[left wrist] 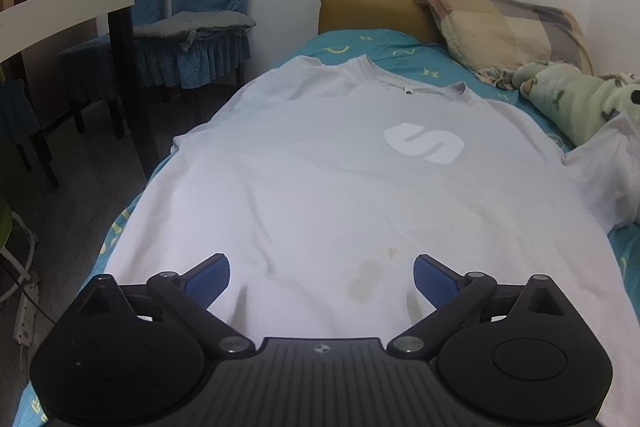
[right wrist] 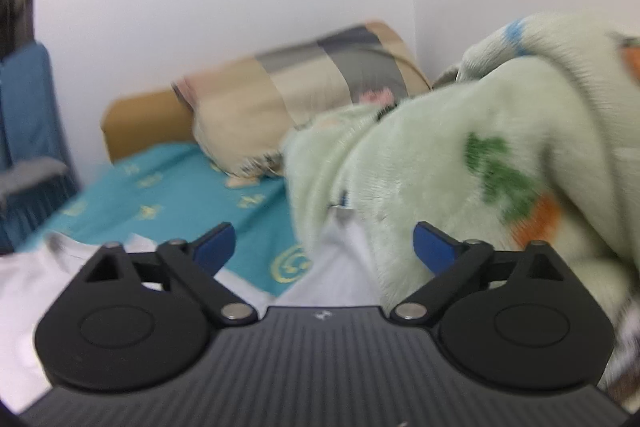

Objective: Fold clothes
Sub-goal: 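Grasp the sleeve with the right gripper and fold it over the shirt body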

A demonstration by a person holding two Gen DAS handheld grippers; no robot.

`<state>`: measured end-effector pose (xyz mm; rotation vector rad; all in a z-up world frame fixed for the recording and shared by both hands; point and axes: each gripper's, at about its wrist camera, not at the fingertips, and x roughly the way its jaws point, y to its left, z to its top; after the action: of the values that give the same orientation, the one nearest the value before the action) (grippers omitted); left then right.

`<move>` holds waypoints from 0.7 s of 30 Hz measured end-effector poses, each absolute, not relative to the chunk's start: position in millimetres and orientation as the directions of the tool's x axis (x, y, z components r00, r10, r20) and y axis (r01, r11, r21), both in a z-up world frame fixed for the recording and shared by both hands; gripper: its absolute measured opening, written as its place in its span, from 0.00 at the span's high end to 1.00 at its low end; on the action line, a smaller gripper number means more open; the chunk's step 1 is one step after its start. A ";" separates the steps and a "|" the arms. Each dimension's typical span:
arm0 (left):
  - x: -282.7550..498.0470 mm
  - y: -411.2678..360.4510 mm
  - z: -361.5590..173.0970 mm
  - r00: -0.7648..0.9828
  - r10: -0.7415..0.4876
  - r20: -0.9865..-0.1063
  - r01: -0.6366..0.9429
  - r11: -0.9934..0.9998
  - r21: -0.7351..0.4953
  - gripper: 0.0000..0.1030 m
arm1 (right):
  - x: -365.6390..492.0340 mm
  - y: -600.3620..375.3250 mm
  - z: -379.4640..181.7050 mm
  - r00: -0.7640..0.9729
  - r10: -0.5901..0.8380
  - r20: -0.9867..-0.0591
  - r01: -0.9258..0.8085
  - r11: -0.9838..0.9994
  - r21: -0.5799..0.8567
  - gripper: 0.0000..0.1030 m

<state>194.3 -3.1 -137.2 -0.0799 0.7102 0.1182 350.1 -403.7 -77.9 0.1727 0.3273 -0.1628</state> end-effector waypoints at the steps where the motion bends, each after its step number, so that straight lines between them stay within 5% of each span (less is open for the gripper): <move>1: 193.1 -2.8 -134.6 0.757 0.084 -0.648 -0.136 0.990 -0.031 0.05 | 331.4 -396.9 -71.5 0.941 -0.098 -0.323 0.160 0.972 0.170 0.05; 8: 166.4 3.2 -112.5 0.733 0.110 -0.671 -0.155 0.988 -0.008 0.06 | 175.6 -335.7 -21.6 0.953 0.067 -0.295 0.057 0.918 0.393 0.05; 11: 153.6 17.9 -111.0 0.633 0.158 -0.758 -0.194 0.980 0.042 0.18 | 103.8 -304.1 -15.4 0.963 0.086 -0.254 0.017 0.925 0.380 0.05; 19: 96.4 103.4 -96.0 0.482 0.148 -0.864 -0.286 0.958 0.004 0.18 | 47.6 -275.4 -37.3 0.904 0.145 -0.402 -0.013 0.950 0.313 0.06; 21: 85.6 119.6 -94.2 0.443 0.137 -0.886 -0.291 0.957 0.002 0.25 | 52.8 -276.4 -40.1 0.895 0.152 -0.420 -0.004 0.943 0.334 0.06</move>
<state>85.6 119.6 -94.2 -0.1588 1.0813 0.2665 52.8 -276.4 -40.1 0.3332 0.4581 0.0823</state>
